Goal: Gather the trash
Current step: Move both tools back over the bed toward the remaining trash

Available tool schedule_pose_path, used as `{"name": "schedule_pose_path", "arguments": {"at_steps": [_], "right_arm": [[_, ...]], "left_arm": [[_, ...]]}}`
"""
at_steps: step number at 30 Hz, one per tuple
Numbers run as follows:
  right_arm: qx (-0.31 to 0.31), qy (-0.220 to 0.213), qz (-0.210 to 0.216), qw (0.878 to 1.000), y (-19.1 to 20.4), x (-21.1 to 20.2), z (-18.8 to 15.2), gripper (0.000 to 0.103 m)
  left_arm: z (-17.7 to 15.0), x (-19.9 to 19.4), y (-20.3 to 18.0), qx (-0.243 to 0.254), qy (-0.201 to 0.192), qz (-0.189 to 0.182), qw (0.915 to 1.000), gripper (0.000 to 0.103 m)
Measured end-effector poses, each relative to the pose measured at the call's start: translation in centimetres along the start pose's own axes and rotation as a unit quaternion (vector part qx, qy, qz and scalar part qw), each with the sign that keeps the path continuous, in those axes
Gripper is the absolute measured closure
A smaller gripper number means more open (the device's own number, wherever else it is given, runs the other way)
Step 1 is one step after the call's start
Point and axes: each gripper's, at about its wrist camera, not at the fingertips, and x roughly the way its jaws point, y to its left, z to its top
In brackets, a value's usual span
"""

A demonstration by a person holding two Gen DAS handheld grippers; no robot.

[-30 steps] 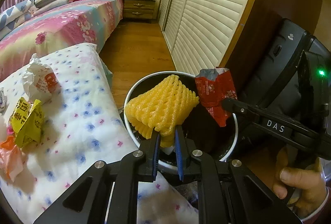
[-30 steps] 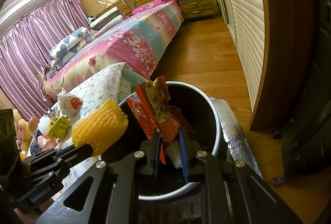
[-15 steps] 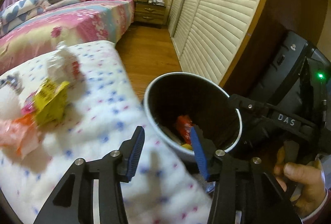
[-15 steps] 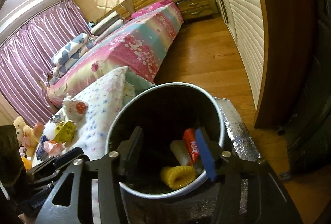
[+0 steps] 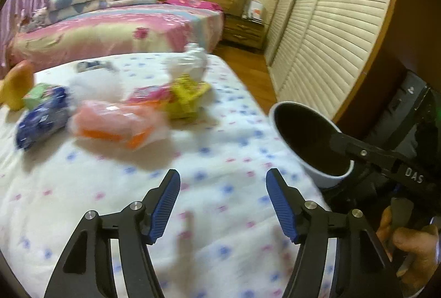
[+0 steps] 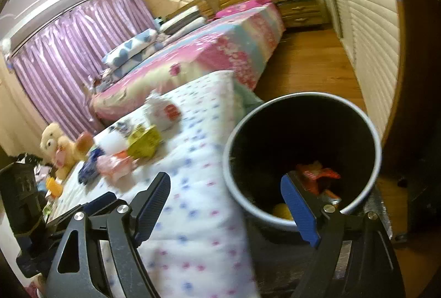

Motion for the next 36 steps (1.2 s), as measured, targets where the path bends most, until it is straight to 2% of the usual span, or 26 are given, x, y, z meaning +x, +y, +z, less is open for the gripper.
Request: {"name": "schedule_pose_path", "arguments": {"at_steps": [7,13,30,36], "right_arm": [[-0.032,0.009,0.022,0.999,3.5,1.0,-1.0,0.014],[-0.051,0.021,0.034,0.998,6.1,2.3,-2.1,0.014],[-0.092,0.061,0.075,0.991,12.0,6.4,-3.3,0.014],[-0.101,0.072,0.082,0.989,13.2,7.8,-3.1,0.014]], "left_arm": [[-1.7,-3.6,3.8,-0.025,-0.013,0.040,0.9988,0.034],[-2.2,-5.6,6.0,-0.047,-0.019,0.065,0.9966,0.034],[-1.4,-6.2,13.1,-0.073,-0.014,0.120,0.9900,0.034],[-0.5,-5.5,15.0,-0.074,-0.005,0.118,0.9902,0.034]]}}
